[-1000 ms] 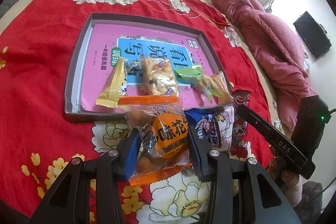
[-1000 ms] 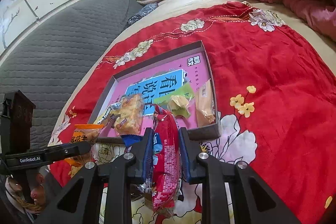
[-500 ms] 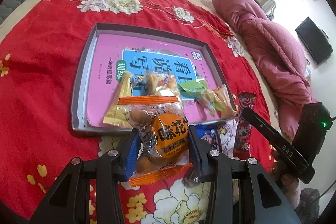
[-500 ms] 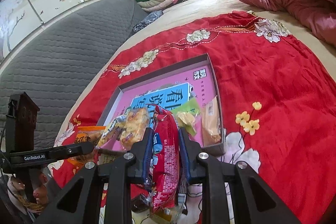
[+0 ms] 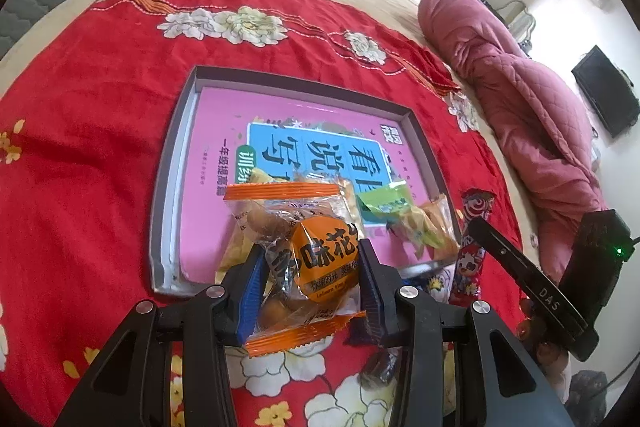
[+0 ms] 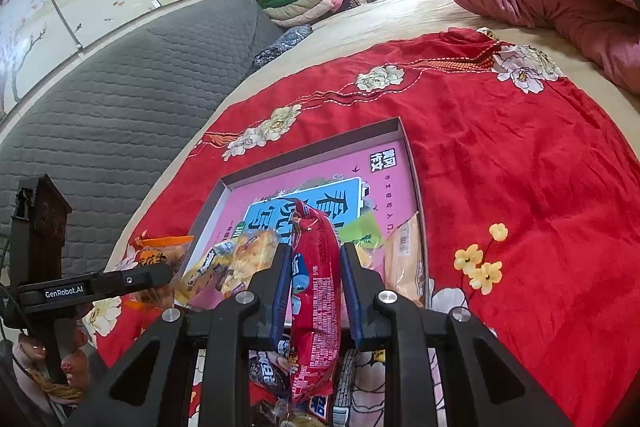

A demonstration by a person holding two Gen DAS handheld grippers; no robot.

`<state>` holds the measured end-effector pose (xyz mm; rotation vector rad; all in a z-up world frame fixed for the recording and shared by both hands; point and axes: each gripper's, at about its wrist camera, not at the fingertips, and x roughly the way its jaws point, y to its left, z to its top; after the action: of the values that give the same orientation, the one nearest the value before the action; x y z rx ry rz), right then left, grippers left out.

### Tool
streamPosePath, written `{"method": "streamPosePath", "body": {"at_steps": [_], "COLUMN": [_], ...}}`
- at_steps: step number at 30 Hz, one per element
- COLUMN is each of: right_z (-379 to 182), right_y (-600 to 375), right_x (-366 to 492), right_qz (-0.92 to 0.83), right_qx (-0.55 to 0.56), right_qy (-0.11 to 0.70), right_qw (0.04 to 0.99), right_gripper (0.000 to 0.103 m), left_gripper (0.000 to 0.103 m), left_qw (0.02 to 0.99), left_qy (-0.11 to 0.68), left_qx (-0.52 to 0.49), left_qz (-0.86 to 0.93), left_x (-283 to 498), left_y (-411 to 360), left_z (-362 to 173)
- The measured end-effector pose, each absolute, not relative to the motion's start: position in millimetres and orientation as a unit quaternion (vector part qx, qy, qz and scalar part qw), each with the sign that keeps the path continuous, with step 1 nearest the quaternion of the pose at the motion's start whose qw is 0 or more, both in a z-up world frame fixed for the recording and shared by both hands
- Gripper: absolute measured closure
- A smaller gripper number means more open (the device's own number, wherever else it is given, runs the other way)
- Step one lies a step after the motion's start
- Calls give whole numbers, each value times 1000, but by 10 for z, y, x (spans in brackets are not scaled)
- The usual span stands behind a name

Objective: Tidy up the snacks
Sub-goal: 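Lift the orange bag and red packet up from the pile, then carry the orange bag and red packet over the grey tray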

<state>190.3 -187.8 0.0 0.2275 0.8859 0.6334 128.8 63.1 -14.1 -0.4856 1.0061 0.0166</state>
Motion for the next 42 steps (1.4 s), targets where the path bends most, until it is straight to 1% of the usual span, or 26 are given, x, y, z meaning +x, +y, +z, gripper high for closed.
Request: {"method": "streamPosePath", "body": {"at_steps": [10, 22, 42], "right_z": [24, 54, -58], "right_y": [-1891, -1894, -1879], "right_x": [2002, 2089, 2264], "right_qz": [300, 302, 287], "right_qx": [118, 128, 137], "right_qy": [414, 406, 418], "right_qw": [852, 853, 851], "right_gripper": [78, 78, 78], "left_gripper": [58, 58, 58], "left_qw": [845, 849, 844], "left_qy": [485, 495, 508], "left_qx": [-224, -180, -160], "left_qz": [21, 42, 56], "left_x": [1460, 1554, 1623], "left_y": [629, 555, 526], "left_z": [-264, -378, -548]}}
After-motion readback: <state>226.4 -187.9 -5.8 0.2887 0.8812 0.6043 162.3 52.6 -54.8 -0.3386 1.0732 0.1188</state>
